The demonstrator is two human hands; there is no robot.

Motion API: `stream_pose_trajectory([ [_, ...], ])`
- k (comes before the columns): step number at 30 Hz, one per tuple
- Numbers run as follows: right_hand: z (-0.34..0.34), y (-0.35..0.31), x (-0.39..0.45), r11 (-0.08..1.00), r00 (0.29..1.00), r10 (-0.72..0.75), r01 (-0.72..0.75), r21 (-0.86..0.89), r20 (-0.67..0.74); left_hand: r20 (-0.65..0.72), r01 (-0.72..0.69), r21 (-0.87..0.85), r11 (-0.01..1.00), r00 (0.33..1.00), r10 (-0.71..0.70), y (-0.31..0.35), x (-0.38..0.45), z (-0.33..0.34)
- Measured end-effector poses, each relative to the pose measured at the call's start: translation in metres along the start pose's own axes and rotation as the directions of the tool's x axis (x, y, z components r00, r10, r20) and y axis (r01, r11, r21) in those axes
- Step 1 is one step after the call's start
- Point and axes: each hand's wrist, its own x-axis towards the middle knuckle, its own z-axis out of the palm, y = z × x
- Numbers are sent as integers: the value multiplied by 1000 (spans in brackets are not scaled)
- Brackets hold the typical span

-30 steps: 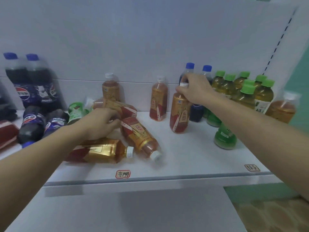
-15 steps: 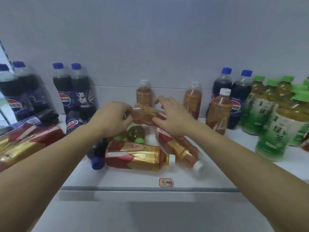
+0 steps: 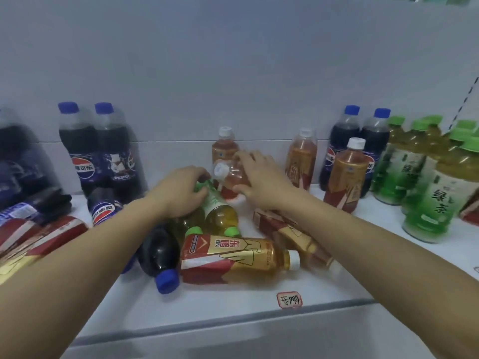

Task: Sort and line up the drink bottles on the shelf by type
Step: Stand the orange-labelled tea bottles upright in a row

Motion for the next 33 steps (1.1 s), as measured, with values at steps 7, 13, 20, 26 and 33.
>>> stream_pose_trajectory([
  [7,-13,30,17,892,930,350,-294,342,-113,94,-37,52,998,995,32,5,27,12],
  [13,-13,35,26,719,862,506,-413,559,-15,72,-29,55,998,997,25,-1,37,18],
  [20,-24,38,5,760,869,495,-426,491,-11,2,-37,59,998,999,37,-3,38,31],
  [26,-56,41,-62,852,800,342,-485,197,492,-50,-112,108,988,992,118,0,37,31],
  [33,-69,40,-113,860,690,361,-506,61,628,-53,-286,-90,954,958,282,10,25,22],
])
